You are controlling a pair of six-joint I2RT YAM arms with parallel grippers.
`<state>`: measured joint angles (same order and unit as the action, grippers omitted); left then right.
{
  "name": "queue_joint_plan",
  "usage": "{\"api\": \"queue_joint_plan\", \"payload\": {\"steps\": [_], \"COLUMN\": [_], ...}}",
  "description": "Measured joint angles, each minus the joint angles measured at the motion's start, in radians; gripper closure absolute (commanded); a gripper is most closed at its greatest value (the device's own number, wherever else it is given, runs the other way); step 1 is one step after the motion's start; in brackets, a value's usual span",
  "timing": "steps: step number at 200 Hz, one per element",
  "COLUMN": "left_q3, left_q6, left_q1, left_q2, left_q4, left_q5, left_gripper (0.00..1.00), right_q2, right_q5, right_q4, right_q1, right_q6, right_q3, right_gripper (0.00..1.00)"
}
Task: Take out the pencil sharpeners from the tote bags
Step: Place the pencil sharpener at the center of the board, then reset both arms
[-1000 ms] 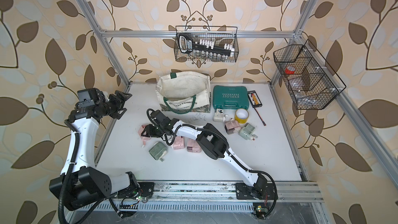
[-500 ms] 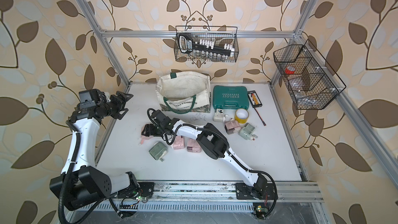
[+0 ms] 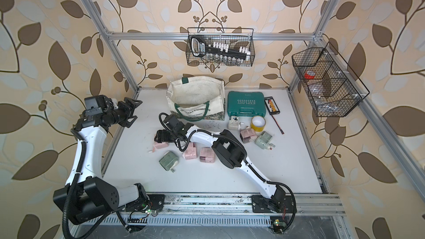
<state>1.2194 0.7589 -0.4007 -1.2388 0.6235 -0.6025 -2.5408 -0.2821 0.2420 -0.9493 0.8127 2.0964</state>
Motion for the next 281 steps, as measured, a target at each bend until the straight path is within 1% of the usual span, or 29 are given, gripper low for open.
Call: {"api": "queue_joint_plan", "payload": {"steps": [36,64,86,93,96,125,137,151,178,182,185,190,205,215,223,236,244,255,264,281], "left_q3": [0.0,0.0,0.0,0.0,0.0,-0.003,-0.017,-0.046,-0.112,-0.12,-0.125,-0.134,-0.174,-0.204,-0.233,-0.272,-0.292,-0.305,-0.307,-0.307], "left_q6": [-0.001,-0.01,-0.023,-0.025,-0.026,-0.028,-0.029,-0.029,-0.037,-0.039,-0.04,-0.042,-0.05,-0.051,-0.052,-0.051,-0.051,-0.051,-0.051,-0.051], "left_q1": [0.0,0.0,0.0,0.0,0.0,0.0,0.0,0.0,0.018,0.027,0.034,0.049,0.128,0.2,0.264,0.336,0.362,0.368,0.367,0.367], "left_q2": [0.0,0.0,0.0,0.0,0.0,0.0,0.001,0.002,0.003,0.005,0.005,0.008,0.033,0.058,0.081,0.112,0.126,0.135,0.137,0.145], "left_q4": [0.001,0.002,0.003,0.003,0.003,0.0,-0.007,-0.02,-0.026,-0.026,-0.027,-0.027,-0.038,-0.047,-0.053,-0.054,-0.051,-0.048,-0.042,-0.022], "left_q5": [0.0,0.0,0.0,0.0,0.0,-0.001,-0.003,-0.005,0.003,0.009,0.01,0.016,0.054,0.093,0.122,0.151,0.169,0.201,0.243,0.336], "left_gripper": [0.11,0.11,0.11,0.11,0.1,0.11,0.1,0.1,0.08,0.07,0.04,0.03,0.01,0.01,0.01,0.01,0.01,0.01,0.01,0.01], "right_q2": [0.017,0.088,0.223,0.274,0.294,0.538,0.651,0.789,1.06,1.104,1.132,1.183,1.337,1.445,1.52,1.629,1.676,1.718,1.729,1.712], "right_q5": [0.009,0.02,0.026,0.03,0.03,0.055,0.087,0.154,0.364,0.404,0.427,0.468,0.575,0.639,0.673,0.71,0.722,0.74,0.756,0.8], "right_q4": [0.045,0.092,0.111,0.114,0.113,0.108,0.1,0.101,0.103,0.097,0.098,0.087,0.049,0.002,-0.033,-0.082,-0.098,-0.115,-0.126,-0.153], "right_q1": [0.001,0.003,0.008,0.01,0.01,0.041,0.065,0.102,0.187,0.206,0.214,0.236,0.327,0.417,0.481,0.566,0.597,0.623,0.633,0.645], "right_q6": [-0.029,-0.076,-0.122,-0.135,-0.144,-0.207,-0.232,-0.264,-0.329,-0.339,-0.343,-0.351,-0.367,-0.369,-0.37,-0.375,-0.376,-0.376,-0.375,-0.381], "right_q3": [0.0,-0.023,-0.08,-0.101,-0.111,-0.224,-0.303,-0.411,-0.631,-0.669,-0.692,-0.739,-0.886,-1.004,-1.101,-1.262,-1.345,-1.443,-1.502,-1.566], "right_gripper": [0.13,0.12,0.1,0.02,0.01,0.0,0.01,0.0,0.0,0.01,0.01,0.01,0.01,0.02,0.02,0.02,0.01,0.02,0.02,0.01]}}
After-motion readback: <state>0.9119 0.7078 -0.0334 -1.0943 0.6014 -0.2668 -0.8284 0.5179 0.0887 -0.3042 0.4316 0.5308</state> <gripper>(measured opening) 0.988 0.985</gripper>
